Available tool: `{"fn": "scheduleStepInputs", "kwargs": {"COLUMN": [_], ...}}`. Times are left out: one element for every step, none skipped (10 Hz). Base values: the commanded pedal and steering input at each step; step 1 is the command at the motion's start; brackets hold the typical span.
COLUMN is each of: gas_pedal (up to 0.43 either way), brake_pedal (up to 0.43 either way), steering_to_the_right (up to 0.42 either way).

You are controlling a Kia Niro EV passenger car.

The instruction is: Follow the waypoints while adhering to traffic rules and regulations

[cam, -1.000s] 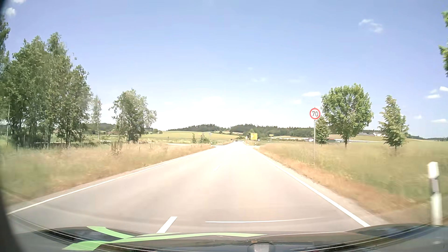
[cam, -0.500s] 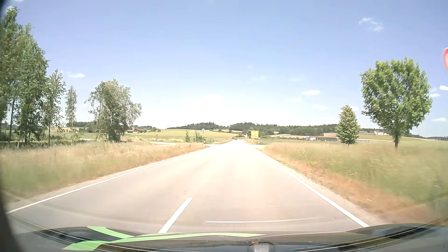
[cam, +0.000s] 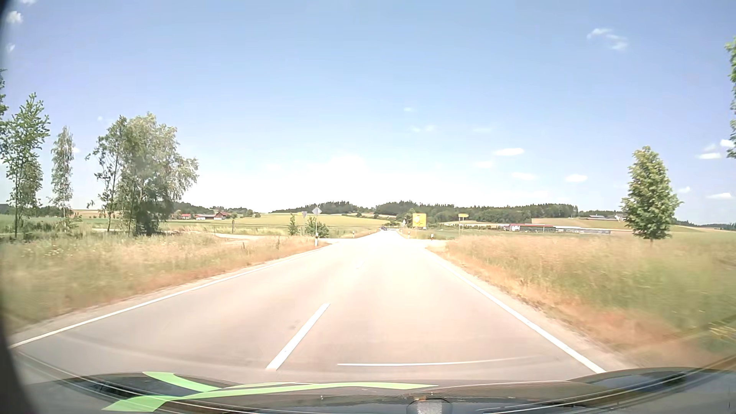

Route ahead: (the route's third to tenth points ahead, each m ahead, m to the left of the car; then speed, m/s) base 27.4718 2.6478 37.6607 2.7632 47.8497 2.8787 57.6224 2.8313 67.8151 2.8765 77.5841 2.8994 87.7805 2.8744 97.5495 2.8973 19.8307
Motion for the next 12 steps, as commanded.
{"fn": "scheduleStepInputs", "kwargs": {"gas_pedal": [0.000, 0.000, 0.000, 0.000, 0.000, 0.000, 0.000, 0.000, 0.000, 0.000, 0.000, 0.000], "brake_pedal": [0.098, 0.085, 0.079, 0.079, 0.079, 0.079, 0.055, 0.006, 0.000, 0.000, 0.000, 0.000], "steering_to_the_right": [0.005, 0.005, 0.005, 0.004, 0.004, 0.004, 0.003, 0.003, 0.003, 0.003, 0.003, 0.002]}}
